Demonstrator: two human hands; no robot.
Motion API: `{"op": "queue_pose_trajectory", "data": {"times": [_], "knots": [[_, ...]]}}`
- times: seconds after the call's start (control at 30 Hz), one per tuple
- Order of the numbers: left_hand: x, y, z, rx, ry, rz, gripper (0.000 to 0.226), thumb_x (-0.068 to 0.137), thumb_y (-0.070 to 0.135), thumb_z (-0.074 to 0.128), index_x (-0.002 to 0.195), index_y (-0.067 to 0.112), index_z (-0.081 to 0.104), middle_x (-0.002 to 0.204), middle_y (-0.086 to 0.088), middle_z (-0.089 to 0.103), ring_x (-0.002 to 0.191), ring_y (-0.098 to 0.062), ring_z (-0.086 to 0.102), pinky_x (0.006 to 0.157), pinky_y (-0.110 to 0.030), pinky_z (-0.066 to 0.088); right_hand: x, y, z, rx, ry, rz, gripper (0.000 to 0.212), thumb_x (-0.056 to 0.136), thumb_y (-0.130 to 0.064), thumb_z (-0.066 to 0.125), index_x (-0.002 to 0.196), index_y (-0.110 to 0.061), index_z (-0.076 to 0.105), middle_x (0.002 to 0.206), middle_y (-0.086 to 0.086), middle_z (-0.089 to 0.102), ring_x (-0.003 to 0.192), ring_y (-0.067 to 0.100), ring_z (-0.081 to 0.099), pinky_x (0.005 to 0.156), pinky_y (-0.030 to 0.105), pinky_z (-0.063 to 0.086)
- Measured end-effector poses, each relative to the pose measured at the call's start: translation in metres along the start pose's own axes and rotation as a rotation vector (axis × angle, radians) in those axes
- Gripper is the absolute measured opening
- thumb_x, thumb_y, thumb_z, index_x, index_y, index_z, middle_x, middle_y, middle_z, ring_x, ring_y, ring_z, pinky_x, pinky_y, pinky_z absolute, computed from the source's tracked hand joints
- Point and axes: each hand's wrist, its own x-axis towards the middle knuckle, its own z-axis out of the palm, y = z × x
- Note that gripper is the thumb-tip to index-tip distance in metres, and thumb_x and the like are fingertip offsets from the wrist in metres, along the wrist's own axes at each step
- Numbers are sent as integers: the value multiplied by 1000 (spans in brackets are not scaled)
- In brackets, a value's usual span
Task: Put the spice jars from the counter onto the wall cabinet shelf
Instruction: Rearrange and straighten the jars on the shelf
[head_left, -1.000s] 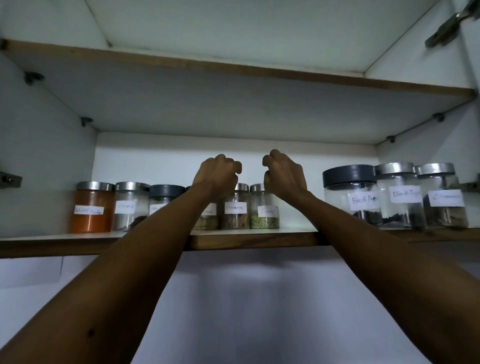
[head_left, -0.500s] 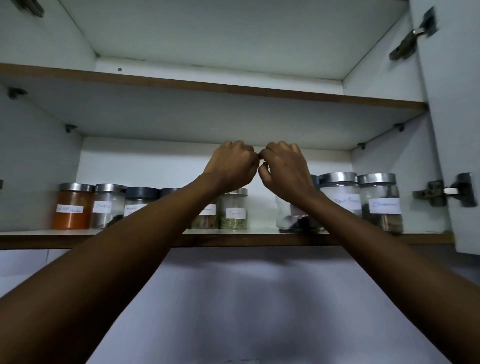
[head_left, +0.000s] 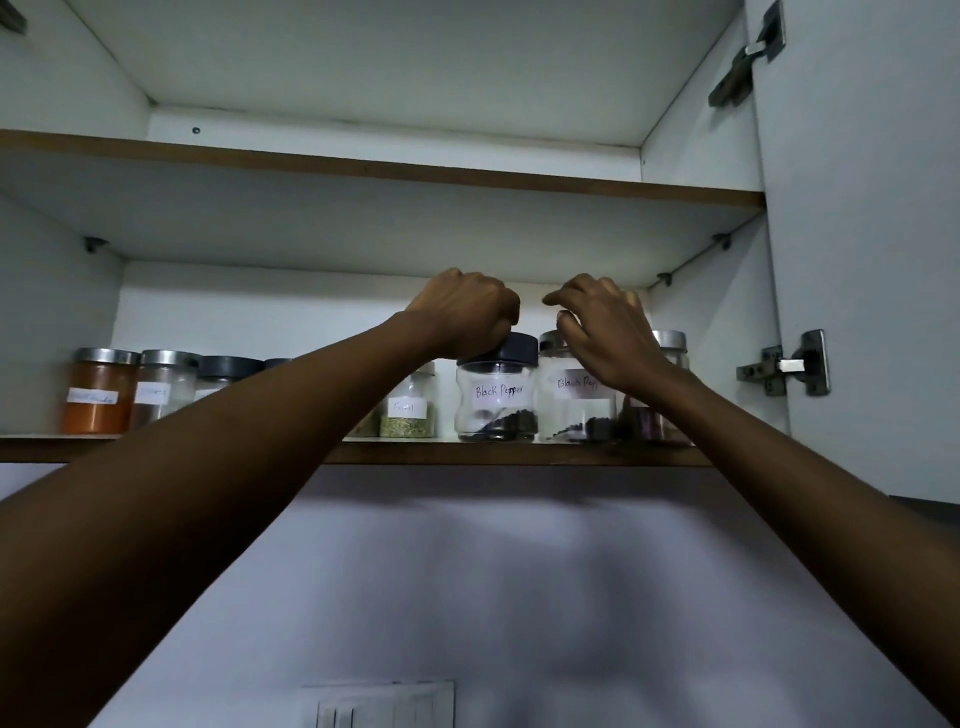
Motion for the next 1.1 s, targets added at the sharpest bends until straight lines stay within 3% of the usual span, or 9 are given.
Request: {"op": "queue_pose_trajectory", "data": {"times": [0.17, 0.3, 0.47, 0.63, 0.77, 0.87, 1.1], "knots": [[-2, 0, -5, -191, -164, -140, 28, 92, 20, 43, 102, 11, 68, 111, -12, 68, 102, -30, 59, 90, -38, 46, -4, 16, -8, 13, -82, 73, 38, 92, -18, 44, 129, -12, 52, 132, 9, 52, 120, 27, 45, 97, 40, 30], [-3, 1, -5, -304, -228, -188, 27, 92, 27, 50, 103, 10, 68, 109, -10, 68, 99, -25, 58, 83, -31, 45, -2, 21, -15, 16, -206, 98, 36, 90, -21, 49, 123, -9, 57, 123, 11, 59, 116, 29, 51, 103, 45, 33], [-3, -1, -10, -336, -300, -172, 31, 88, 24, 62, 117, 15, 62, 116, -7, 67, 106, -23, 59, 86, -27, 41, 2, 22, -22, 43, -354, 85, 30, 85, -21, 58, 105, 1, 63, 107, 16, 63, 96, 31, 58, 90, 44, 45], [-3, -2, -8, -361, -285, -191, 31, 83, 21, 69, 113, 13, 66, 112, -9, 69, 103, -23, 62, 85, -27, 44, 6, 22, -26, 30, -476, 52, 36, 69, -12, 74, 101, 2, 64, 98, 21, 65, 90, 34, 60, 72, 36, 46], [0, -4, -2, -372, -265, -209, 31, 81, 21, 72, 111, 13, 68, 112, -9, 69, 103, -22, 62, 90, -33, 46, 7, 20, -23, 4, -483, 44, 35, 67, -5, 68, 100, 6, 63, 100, 25, 64, 93, 39, 60, 70, 39, 49], [1, -7, 2, -377, -262, -219, 31, 80, 21, 73, 109, 13, 68, 111, -9, 69, 104, -23, 62, 92, -35, 47, 10, 19, -18, 9, -469, 55, 34, 69, -1, 59, 102, 6, 63, 101, 24, 65, 94, 38, 60, 81, 47, 51], [5, -16, 16, -386, -266, -243, 31, 79, 23, 73, 109, 15, 68, 112, -8, 68, 105, -23, 61, 91, -33, 46, 16, 16, -2, -4, -428, 60, 24, 73, 0, 54, 94, 2, 66, 96, 19, 67, 91, 34, 60, 75, 38, 49]]}}
